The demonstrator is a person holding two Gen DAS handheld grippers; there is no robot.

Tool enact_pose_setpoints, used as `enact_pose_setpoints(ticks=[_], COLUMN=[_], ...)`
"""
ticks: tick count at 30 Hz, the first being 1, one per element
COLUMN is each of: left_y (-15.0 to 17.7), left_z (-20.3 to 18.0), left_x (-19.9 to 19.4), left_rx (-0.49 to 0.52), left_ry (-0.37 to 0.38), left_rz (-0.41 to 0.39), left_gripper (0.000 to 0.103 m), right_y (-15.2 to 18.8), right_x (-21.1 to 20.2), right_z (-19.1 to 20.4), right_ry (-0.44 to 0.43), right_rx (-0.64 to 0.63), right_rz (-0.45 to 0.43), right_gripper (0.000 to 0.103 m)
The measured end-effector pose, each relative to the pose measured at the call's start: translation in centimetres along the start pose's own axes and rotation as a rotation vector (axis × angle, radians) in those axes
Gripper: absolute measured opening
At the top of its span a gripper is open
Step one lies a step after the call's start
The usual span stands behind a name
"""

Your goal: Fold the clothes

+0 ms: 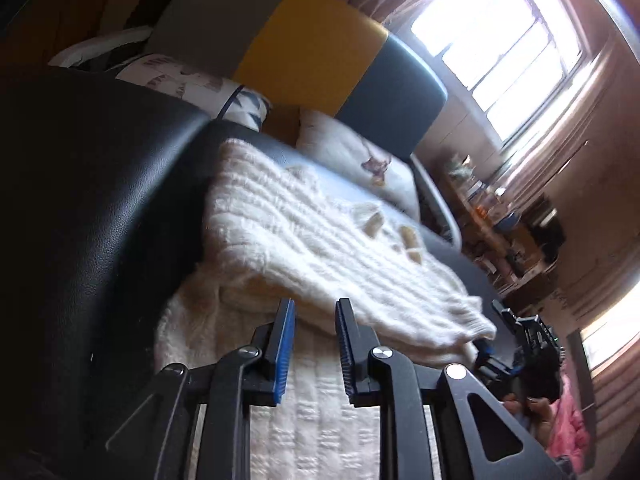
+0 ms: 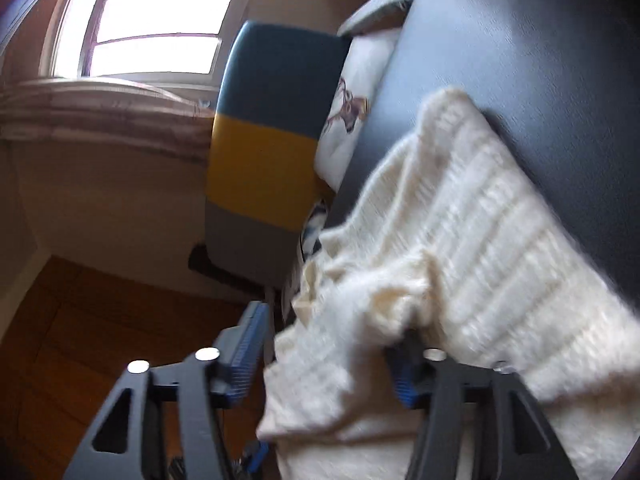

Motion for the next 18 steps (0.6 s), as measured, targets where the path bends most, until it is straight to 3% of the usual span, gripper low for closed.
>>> enact_pose_setpoints(ticks=[1, 3, 5, 6, 9, 12, 14, 16, 18], left_y=[-0.3, -1.2, -2.0, -2.3, -3.2, -3.5, -2.8, -1.9, -0.8], left_z=[0.2, 0.9, 1.6, 2.0, 0.8, -2.5, -3.9, -4.0, -3.0], left_x=[-0.1, 0.9, 2.1, 2.6, 1.9, 0.6, 0.9, 2.1, 2.9], left_rx=[-0.023, -0.086, -0.151, -0.179, -0.120, 0.070, 0.137, 0.166, 0.136], left_ry=[0.012, -0.009, -0.033, -0.064, -0.064, -0.023, -0.013, -0.056, -0.090], left_rz=[-0.003, 0.017, 0.040, 0.046, -0.008, -0.055, -0.021, 0.028, 0.080], left_gripper=[0.024, 0.026, 0.025, 0.023, 0.010, 0.009, 0.016, 0.017, 0.017], right_y=[-0.2, -0.4, -0.4, -0.5, -0.8, -1.6, -3.0, -3.6, -3.8], right_x=[0.4, 0.9, 2.5, 3.0, 2.2, 0.3, -1.3, -1.5, -1.0], right_z=[0.2, 0.7, 1.7, 2.3, 6.5, 9.6, 8.4, 5.6, 2.7], right_ry=[0.022, 0.116, 0.236, 0.267, 0.266, 0.267, 0.303, 0.346, 0.373], right_rx=[0.005, -0.035, -0.119, -0.171, -0.369, -0.522, -0.494, -0.416, -0.333], right_rz=[-0.012, -0.021, 0.016, 0.034, 0.017, -0.058, -0.061, -0.025, 0.005], right_gripper=[0.061, 0.049, 0.009, 0.009, 0.009, 0.009, 0.009, 0.009, 0.009])
Point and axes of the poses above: each gripper's, at about its wrist camera, not at the fingertips, and x roughly the way its jaws point, z to its left, y to its underside, the point moved 1 cm from there along x, roughly the way its jaws point, and after that the axes turned 3 degrees about -z, right-handed, at the moved point
